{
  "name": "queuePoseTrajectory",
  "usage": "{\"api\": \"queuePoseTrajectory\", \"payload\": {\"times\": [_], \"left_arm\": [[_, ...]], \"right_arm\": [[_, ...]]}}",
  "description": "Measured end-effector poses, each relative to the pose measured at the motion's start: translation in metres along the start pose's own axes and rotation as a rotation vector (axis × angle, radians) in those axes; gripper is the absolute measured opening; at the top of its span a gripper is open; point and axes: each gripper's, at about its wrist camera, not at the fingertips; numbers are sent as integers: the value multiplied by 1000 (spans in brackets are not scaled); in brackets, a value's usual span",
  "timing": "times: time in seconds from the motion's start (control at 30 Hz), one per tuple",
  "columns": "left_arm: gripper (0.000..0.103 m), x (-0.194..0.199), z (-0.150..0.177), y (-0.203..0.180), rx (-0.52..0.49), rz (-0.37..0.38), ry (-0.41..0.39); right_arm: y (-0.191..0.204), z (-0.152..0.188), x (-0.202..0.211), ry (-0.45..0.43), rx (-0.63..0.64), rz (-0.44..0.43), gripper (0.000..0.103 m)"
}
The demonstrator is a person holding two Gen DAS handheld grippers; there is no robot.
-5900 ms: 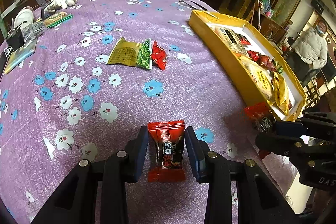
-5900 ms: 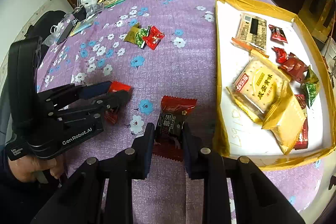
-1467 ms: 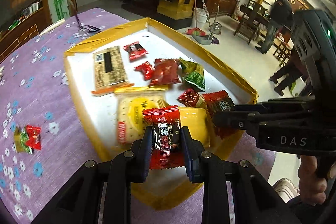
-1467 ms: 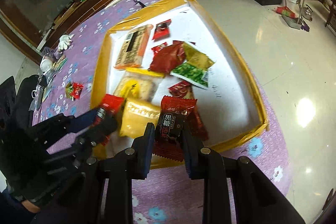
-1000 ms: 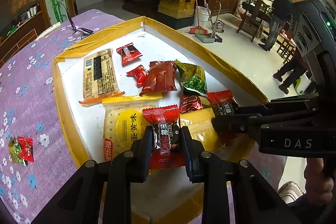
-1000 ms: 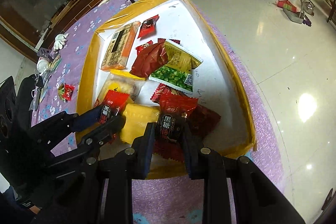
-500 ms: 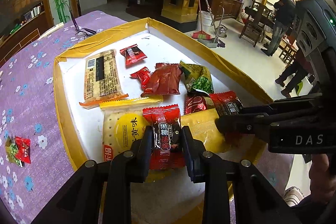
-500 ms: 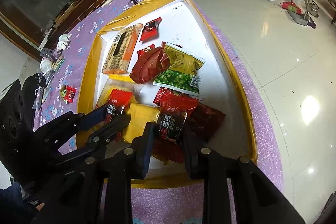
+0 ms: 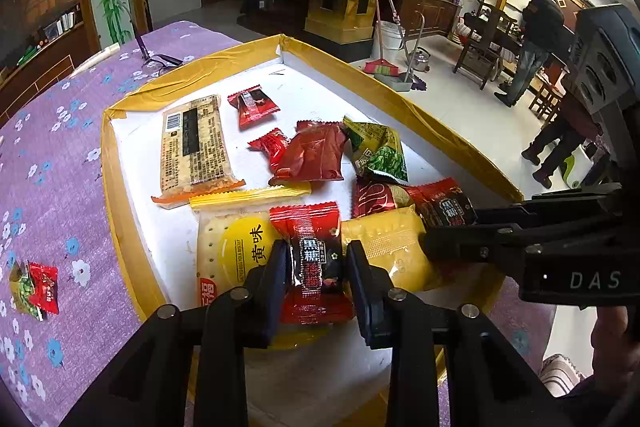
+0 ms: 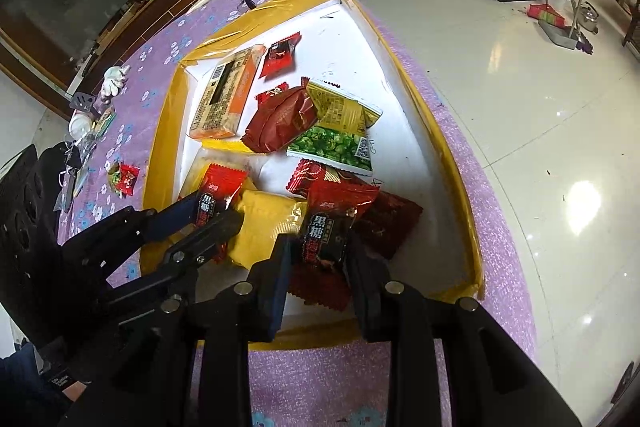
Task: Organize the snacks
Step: 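Open both tools to drop the red candies into the tray, then move both tools back over the remaining snacks on the tablecloth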
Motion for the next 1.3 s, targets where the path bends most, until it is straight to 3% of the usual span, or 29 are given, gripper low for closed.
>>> {"api": "queuePoseTrajectory", "payload": {"times": [0.13,0.43,1.3], "left_arm": [[47,3,1,-1,-3,6,-6],[61,15,3,-3,-9,0,-26],[62,22,10,3,20,-1,-28]], "right_arm": [[2,4,7,-24,6,10,34],[12,9,23,-87,31,32,46],[21,18,26,-104,45,45,47]]}}
Point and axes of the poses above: each gripper's, at about its wrist camera, not at the fingertips, and x roughly against the way its jaws point, y to its left, z to its underside, and after that the axes turned 10 degrees about -x, right-handed
